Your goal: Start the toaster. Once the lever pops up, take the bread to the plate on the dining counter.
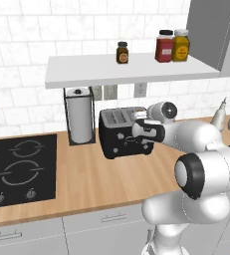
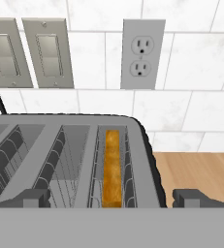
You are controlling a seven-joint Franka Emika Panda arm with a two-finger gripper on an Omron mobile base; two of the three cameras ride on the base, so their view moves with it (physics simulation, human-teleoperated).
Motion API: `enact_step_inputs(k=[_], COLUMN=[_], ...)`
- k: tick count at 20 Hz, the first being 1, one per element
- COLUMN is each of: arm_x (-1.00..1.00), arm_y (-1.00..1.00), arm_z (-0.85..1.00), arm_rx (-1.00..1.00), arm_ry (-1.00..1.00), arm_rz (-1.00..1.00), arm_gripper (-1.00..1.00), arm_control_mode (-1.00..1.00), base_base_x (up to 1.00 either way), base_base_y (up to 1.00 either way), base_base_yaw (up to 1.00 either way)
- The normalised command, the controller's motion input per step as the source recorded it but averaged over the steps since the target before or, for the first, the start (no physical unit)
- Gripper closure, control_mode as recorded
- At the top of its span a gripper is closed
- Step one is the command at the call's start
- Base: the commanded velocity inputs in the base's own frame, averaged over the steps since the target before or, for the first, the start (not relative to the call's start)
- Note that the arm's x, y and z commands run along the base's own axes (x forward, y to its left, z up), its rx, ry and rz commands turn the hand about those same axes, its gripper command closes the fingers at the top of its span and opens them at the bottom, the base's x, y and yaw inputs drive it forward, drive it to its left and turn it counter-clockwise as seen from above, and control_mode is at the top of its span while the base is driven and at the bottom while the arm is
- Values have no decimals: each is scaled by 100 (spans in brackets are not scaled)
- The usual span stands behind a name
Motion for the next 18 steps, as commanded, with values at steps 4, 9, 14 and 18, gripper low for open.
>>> enact_step_inputs(k=[4, 9, 14, 18], arm_x=[0, 0, 0, 0], arm_y=[0, 0, 0, 0], arm_z=[0, 0, 0, 0], arm_rx=[0, 0, 0, 0], arm_ry=[0, 0, 0, 0], arm_rz=[0, 0, 0, 0], arm_gripper=[-100, -100, -100, -100], arm_control_mode=[-100, -100, -100, -100], base_base_x=[0, 0, 0, 0], base_base_y=[0, 0, 0, 0], base_base_yaw=[0, 0, 0, 0])
